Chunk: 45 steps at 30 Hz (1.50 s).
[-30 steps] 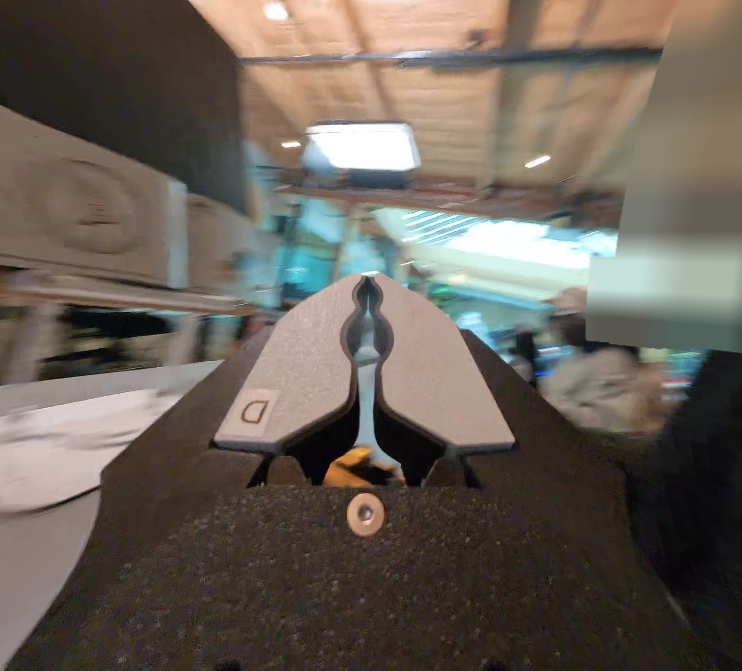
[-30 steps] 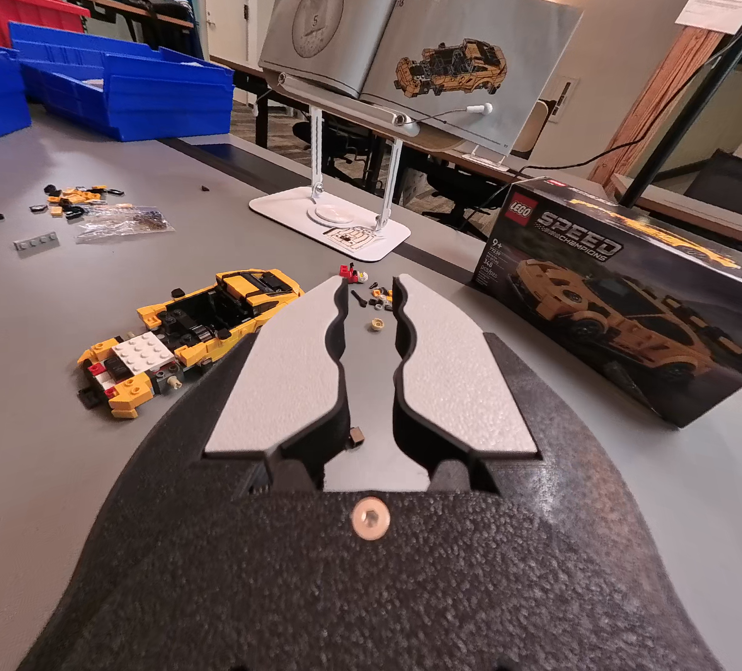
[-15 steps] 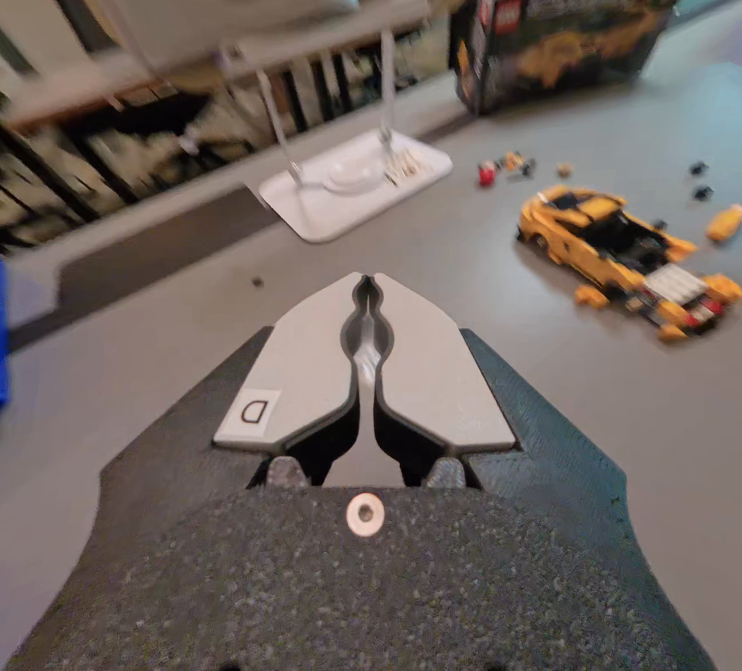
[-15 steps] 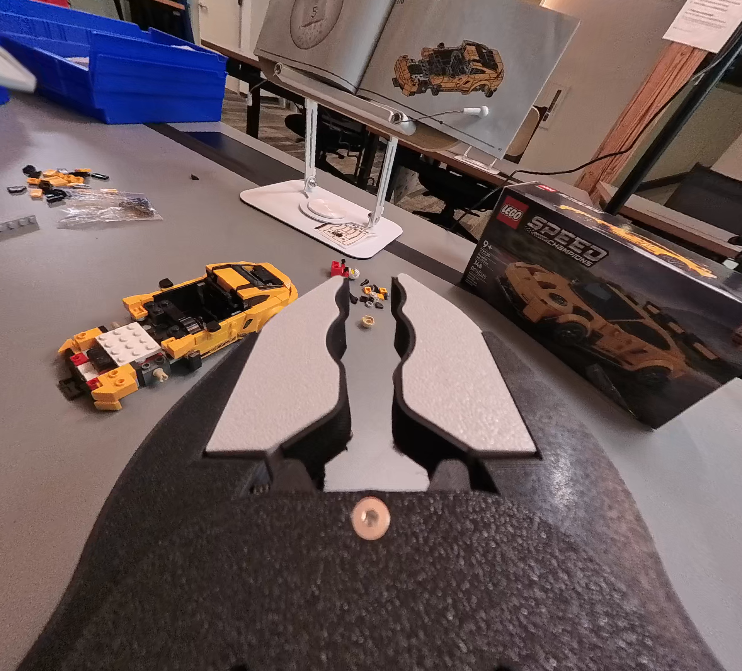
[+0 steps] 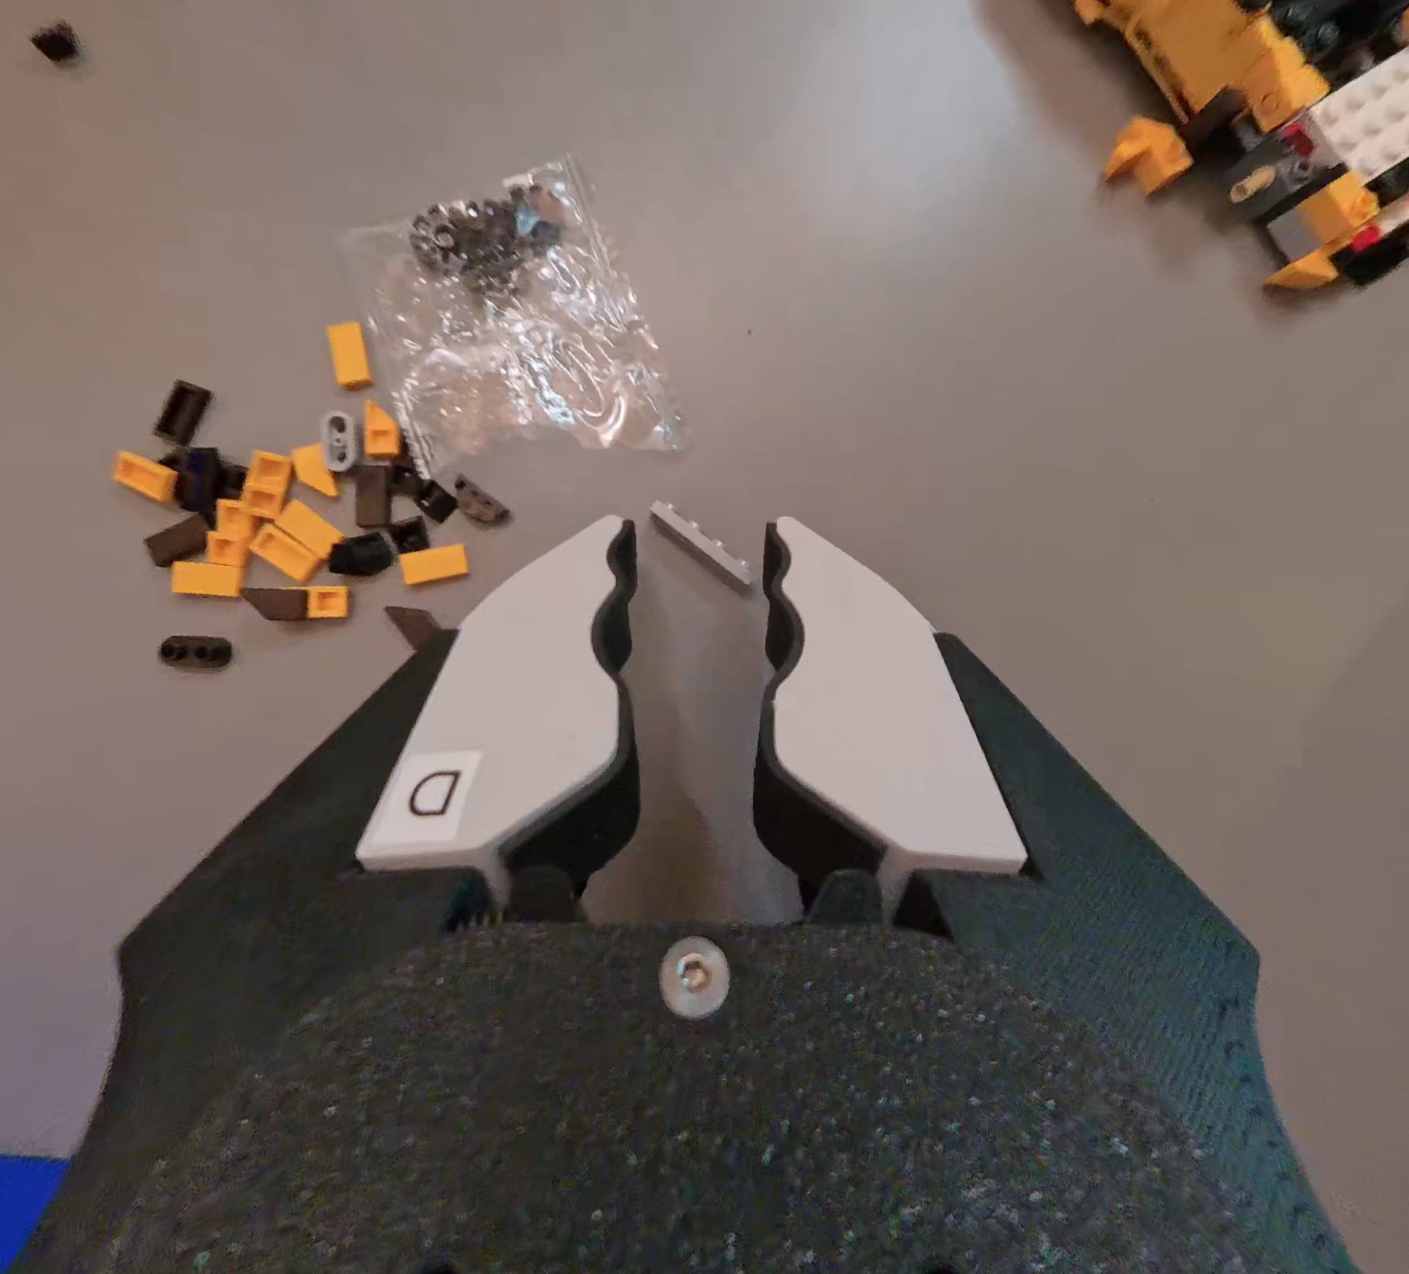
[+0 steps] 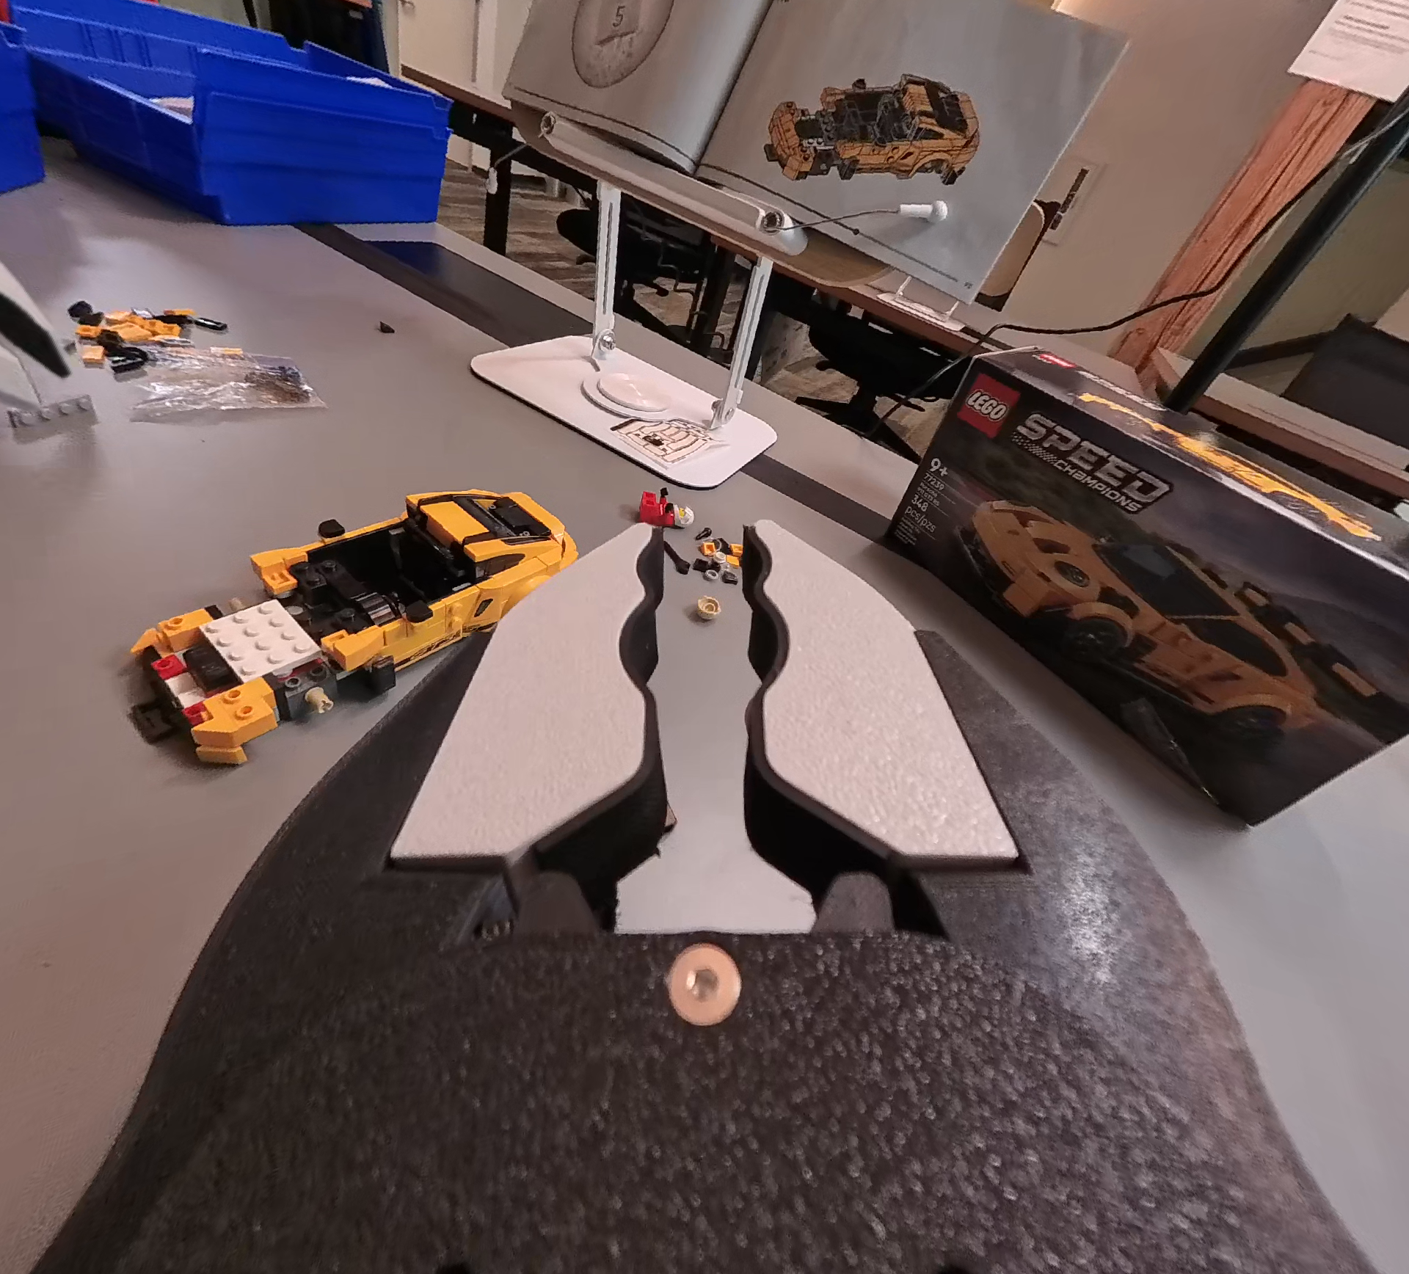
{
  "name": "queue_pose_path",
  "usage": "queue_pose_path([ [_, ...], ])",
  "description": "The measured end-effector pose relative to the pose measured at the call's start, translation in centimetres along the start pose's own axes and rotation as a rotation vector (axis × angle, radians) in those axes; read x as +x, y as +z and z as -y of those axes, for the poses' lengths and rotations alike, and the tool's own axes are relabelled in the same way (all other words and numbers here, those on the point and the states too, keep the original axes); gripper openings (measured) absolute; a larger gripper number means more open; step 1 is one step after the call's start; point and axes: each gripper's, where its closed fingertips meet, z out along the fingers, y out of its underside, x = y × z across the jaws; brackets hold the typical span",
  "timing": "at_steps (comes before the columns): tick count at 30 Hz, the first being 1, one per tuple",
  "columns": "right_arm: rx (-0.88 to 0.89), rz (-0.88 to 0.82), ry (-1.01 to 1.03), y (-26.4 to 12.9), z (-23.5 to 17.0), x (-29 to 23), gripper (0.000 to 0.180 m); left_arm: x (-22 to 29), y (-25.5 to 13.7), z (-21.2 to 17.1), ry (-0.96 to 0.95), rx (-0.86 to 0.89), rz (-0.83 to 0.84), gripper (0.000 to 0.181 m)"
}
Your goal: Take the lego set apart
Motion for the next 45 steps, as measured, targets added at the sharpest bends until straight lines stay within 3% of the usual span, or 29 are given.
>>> queue_pose_path([
  [5,0.006,-0.004,0.004,-0.2,0.2,0.3,0.019,-0.1,0.5,-1.2,0.046,-0.078,0.024,0.005],
  [11,0.024,-0.016,0.01,-0.7,0.7,0.8,0.019,0.4,-3.3,2.2,-0.052,0.202,-0.114,0.004],
  [15,0.032,-0.023,0.021,-0.8,0.8,1.0,0.019,-4.8,-11.2,2.7,-0.127,0.429,0.164,0.004],
  [18,0.023,-0.008,0.027,-0.5,0.6,0.6,0.019,-10.0,-16.2,-1.0,-0.228,0.398,0.407,0.004],
  [23,0.017,0.002,0.006,-0.3,0.5,-0.1,0.019,-15.9,-17.3,-8.7,-0.353,0.19,0.621,0.012],
  [27,0.016,-0.019,0.004,-0.3,0.6,0.0,0.019,-16.7,-16.2,-10.2,-0.42,0.21,0.638,0.034],
  [30,0.008,-0.023,-0.003,-0.1,0.4,-0.2,0.019,-16.2,-16.8,-8.5,-0.382,0.295,0.676,0.04],
  [32,0.002,-0.017,-0.009,0.1,0.3,-0.4,0.019,-14.7,-18.0,-5.5,-0.305,0.421,0.683,0.031],
  [40,0.027,-0.041,0.0,-0.2,0.7,0.1,0.019,-3.7,-15.9,7.4,0.09,0.704,0.313,0.0],
  [45,0.076,-0.11,0.045,-1.0,1.4,1.9,0.02,2.9,-12.8,13.0,0.165,0.81,0.06,0.0],
])
